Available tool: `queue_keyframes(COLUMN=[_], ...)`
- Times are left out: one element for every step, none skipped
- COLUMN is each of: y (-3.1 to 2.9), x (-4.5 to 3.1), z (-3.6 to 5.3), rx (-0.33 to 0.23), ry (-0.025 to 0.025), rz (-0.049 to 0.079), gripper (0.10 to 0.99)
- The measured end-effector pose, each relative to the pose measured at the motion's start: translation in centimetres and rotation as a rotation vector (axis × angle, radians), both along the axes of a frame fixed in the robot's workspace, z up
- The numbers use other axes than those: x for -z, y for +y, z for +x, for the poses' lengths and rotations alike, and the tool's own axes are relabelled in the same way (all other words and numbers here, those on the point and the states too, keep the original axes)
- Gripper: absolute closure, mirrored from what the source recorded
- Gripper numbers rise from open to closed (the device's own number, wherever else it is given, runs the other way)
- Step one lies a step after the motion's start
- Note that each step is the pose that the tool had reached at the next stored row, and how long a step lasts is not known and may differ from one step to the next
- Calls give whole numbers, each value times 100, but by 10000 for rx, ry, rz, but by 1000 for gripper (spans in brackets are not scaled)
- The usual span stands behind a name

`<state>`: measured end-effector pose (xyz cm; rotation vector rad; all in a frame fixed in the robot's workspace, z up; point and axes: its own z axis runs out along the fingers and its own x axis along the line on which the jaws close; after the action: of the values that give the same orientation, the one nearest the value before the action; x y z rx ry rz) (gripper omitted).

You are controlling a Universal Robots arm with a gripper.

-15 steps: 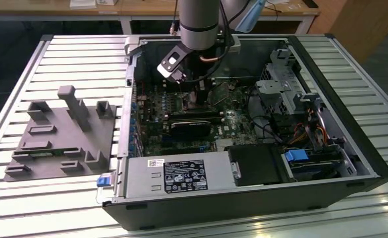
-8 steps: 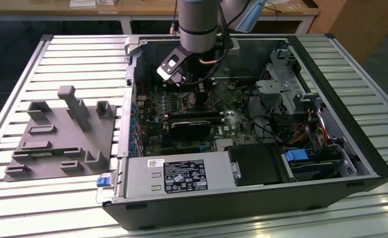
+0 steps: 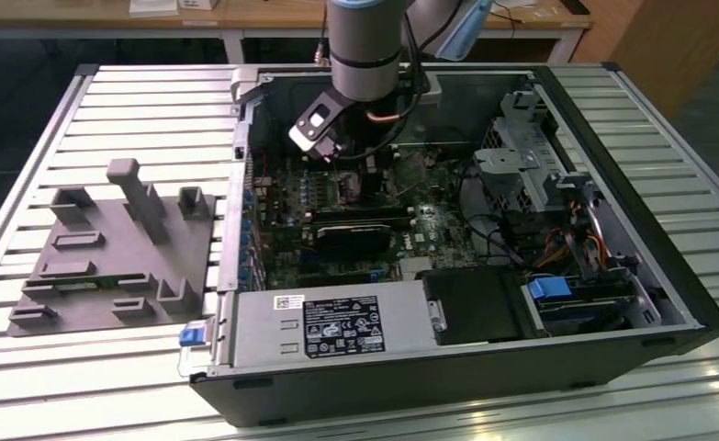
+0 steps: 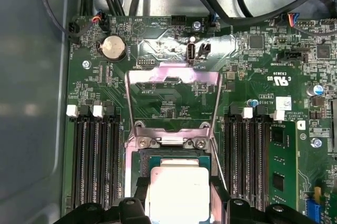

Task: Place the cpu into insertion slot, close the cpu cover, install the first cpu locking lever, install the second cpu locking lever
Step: 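Place the cpu into insertion slot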

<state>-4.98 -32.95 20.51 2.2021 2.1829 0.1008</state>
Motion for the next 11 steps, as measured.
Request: queue_keyframes(y=[1, 3, 5, 7, 8, 9, 10, 11, 11, 12, 14], x=[5, 8, 13, 18, 22, 26, 32, 37, 42, 47, 52], z=[-1, -2, -3, -3, -4, -4, -5, -5, -6, -6, -7], rx=[1, 1, 0, 0, 0, 0, 0, -1, -1, -1, -1], ry=[0, 0, 0, 0, 0, 1, 0, 0, 0, 0, 0], rz=[4, 8, 15, 24, 35, 47, 61, 75, 88, 104, 117], gripper=[549, 549, 549, 549, 549, 549, 549, 549, 549, 549, 549])
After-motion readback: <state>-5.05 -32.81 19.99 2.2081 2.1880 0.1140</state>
